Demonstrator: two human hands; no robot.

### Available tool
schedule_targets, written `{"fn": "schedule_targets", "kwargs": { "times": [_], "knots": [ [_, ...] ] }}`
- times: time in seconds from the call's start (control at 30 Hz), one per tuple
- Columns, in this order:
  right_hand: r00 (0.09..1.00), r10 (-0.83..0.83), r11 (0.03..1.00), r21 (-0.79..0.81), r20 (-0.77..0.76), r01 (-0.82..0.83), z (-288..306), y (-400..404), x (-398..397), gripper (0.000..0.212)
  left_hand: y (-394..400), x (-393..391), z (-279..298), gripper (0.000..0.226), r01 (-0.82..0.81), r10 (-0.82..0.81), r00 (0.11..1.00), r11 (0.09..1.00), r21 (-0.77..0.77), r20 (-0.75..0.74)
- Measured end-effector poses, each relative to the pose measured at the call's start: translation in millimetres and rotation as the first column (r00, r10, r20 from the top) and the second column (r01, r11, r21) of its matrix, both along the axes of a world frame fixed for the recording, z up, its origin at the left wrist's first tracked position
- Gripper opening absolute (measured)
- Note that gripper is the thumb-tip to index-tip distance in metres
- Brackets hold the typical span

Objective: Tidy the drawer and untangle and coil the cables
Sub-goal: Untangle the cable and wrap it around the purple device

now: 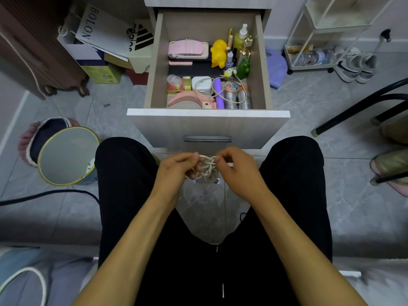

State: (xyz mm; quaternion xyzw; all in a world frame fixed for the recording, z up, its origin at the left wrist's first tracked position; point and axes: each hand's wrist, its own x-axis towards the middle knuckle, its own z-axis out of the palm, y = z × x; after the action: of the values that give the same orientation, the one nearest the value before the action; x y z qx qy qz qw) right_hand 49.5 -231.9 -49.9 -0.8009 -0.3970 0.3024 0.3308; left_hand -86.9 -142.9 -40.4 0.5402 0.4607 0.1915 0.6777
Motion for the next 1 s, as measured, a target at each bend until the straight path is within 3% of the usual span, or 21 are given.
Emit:
{"fn": "schedule_targets", "kwargs": {
  "times": [0.1,0.2,0.37,0.47,0.53,0.57,0.63,0.67,0.77,0.83,0.9,0.93,1.0],
  "knots": [
    [0.933,-0.21,0.977,-0.016,-0.291,0.215,-2.7,1.6,-1.5,0.024,-2.8,-1.2,4.8,0.023,0.183,-0.172,0.983,0.941,0.284,-0.063],
    [0.842,-0.322,0.942,-0.053,-0.433,0.333,-6.3,5.3,-6.5,0.045,0.6,-2.7,10.2,0.026,0.343,-0.291,0.939,0.808,0.479,-0.183],
    [0.885,-0.307,0.944,0.004,-0.351,0.33,0.3,10.9,-8.8,0.025,5.8,-4.2,17.2,0.016,0.42,-0.352,0.907,0.718,0.556,-0.231],
    [0.891,-0.311,0.946,-0.022,-0.332,0.322,-5.4,11.2,-7.6,0.023,6.6,-5.3,14.9,0.017,0.486,-0.398,0.873,0.666,0.566,-0.281],
    [0.811,-0.35,0.93,-0.073,-0.47,0.359,-9.3,12.3,-5.4,0.023,4.5,-5.4,11.0,0.017,0.511,-0.423,0.859,0.656,0.556,-0.29],
    [0.723,-0.369,0.916,-0.097,-0.584,0.389,-9.7,12.3,-3.6,0.021,3.1,-6.0,9.4,0.017,0.5,-0.421,0.865,0.677,0.54,-0.273],
    [0.557,-0.358,0.9,-0.117,-0.75,0.42,-7.0,10.8,-0.3,0.016,3.4,-9.2,8.7,0.019,0.418,-0.371,0.908,0.758,0.5,-0.197],
    [0.532,-0.347,0.899,-0.112,-0.772,0.424,-6.9,9.6,1.0,0.015,4.8,-11.5,9.4,0.021,0.37,-0.34,0.928,0.796,0.478,-0.151],
    [0.588,-0.331,0.901,-0.063,-0.738,0.428,-11.8,4.1,3.7,0.016,5.8,-13.8,7.4,0.026,0.233,-0.236,0.971,0.897,0.376,-0.041],
    [0.692,-0.32,0.917,-0.025,-0.647,0.399,-15.3,1.7,2.7,0.016,7.0,-11.0,2.5,0.021,0.114,-0.113,0.993,0.963,0.243,-0.019],
    [0.833,-0.304,0.936,0.019,-0.463,0.351,-20.0,-1.0,-0.4,0.014,6.5,-6.7,3.4,0.021,0.051,-0.048,0.998,0.992,0.118,-0.033],
    [0.893,-0.284,0.947,0.046,-0.348,0.319,-20.7,-2.5,-2.6,0.011,7.1,-4.5,5.1,0.023,0.075,-0.068,0.995,0.99,0.121,-0.067],
    [0.964,-0.226,0.964,0.114,-0.139,0.242,-18.6,-6.3,-5.4,0.008,7.7,1.7,12.0,0.022,0.275,-0.223,0.947,0.935,0.225,-0.23]
  ]
}}
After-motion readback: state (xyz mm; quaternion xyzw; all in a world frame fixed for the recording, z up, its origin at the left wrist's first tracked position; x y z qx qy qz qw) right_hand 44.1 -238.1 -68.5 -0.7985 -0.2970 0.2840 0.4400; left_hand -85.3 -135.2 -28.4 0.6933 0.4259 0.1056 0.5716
